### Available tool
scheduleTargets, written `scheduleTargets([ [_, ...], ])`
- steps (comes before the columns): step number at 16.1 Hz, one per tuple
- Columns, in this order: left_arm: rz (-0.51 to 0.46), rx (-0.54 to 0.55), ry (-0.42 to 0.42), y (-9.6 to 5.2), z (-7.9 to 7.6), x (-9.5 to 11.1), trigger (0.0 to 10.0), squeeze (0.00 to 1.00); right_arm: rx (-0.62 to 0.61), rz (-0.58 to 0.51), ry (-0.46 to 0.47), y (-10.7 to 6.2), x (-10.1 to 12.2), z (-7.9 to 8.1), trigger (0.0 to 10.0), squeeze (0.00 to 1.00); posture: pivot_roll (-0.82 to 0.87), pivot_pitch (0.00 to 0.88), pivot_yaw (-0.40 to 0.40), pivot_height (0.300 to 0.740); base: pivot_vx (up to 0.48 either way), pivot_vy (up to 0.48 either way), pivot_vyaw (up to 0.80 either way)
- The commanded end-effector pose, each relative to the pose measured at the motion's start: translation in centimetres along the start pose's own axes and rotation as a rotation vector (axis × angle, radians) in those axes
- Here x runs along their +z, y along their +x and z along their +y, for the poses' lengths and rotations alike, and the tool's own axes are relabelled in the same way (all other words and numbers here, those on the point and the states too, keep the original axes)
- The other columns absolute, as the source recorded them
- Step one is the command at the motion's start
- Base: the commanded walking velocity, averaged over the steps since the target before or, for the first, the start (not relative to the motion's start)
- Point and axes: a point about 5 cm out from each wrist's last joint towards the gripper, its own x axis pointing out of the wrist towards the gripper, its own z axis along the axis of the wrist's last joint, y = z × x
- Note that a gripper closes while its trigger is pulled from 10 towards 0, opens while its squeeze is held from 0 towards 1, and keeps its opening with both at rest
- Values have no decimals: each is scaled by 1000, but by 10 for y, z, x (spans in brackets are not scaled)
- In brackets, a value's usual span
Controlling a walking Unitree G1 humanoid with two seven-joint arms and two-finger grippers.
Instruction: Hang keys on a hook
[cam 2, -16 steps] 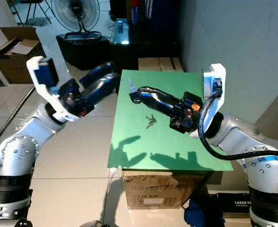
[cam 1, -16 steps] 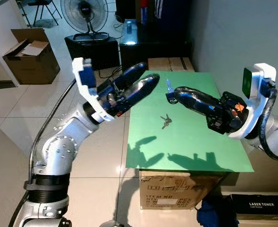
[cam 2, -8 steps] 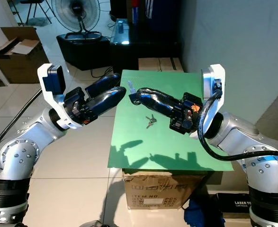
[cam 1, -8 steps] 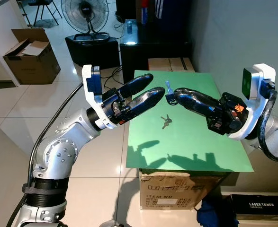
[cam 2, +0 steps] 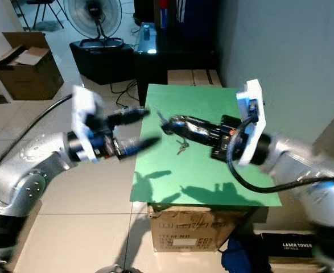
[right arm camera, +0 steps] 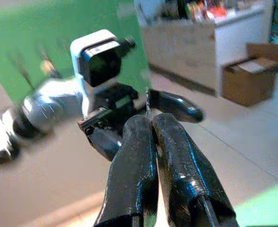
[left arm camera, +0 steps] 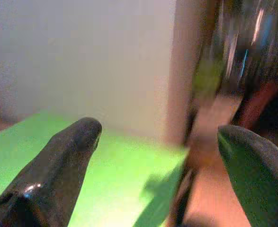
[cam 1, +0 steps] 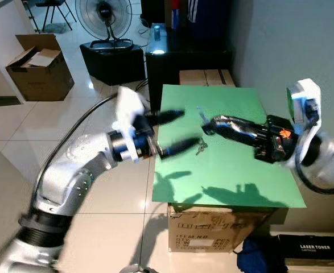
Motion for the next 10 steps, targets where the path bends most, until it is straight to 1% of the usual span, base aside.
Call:
scheduleTargets([
  [1,81,2,130,2,1,1,10000,0,2,45,-59,-2,4,-2,0,0,-130,0,51,740,0,0,0],
  [2,123,33,222,2,5,2,10000,0,-14,87,-98,-4,5,-3,0,0,-131,0,49,740,0,0,0],
  [3,136,82,298,3,10,5,10000,0,-29,119,-132,-5,6,-4,0,0,-132,0,49,740,0,0,0],
  [4,140,140,396,4,16,11,10000,0,-64,180,-200,-4,4,-6,0,0,-134,0,47,740,0,0,0],
  [5,137,176,449,4,18,13,10000,0,-91,204,-237,-2,2,-8,0,0,-135,0,44,740,0,0,0],
  [6,100,267,562,5,23,20,10000,0,-171,262,-369,3,-5,-15,0,0,-133,0,41,740,0,0,0],
  [7,53,340,631,6,24,24,10000,0,-204,272,-465,13,-10,-17,0,0,-131,0,40,740,0,0,0],
  [8,36,398,689,6,24,22,10000,0,-214,247,-525,24,-14,-16,0,0,-131,0,42,740,0,0,0],
  [9,50,418,746,6,24,17,10000,0,-243,233,-589,31,-17,-17,0,0,-131,0,43,740,0,0,0],
  [10,89,427,813,6,24,7,10000,0,-281,239,-709,38,-21,-20,0,0,-129,0,43,740,0,0,0],
])
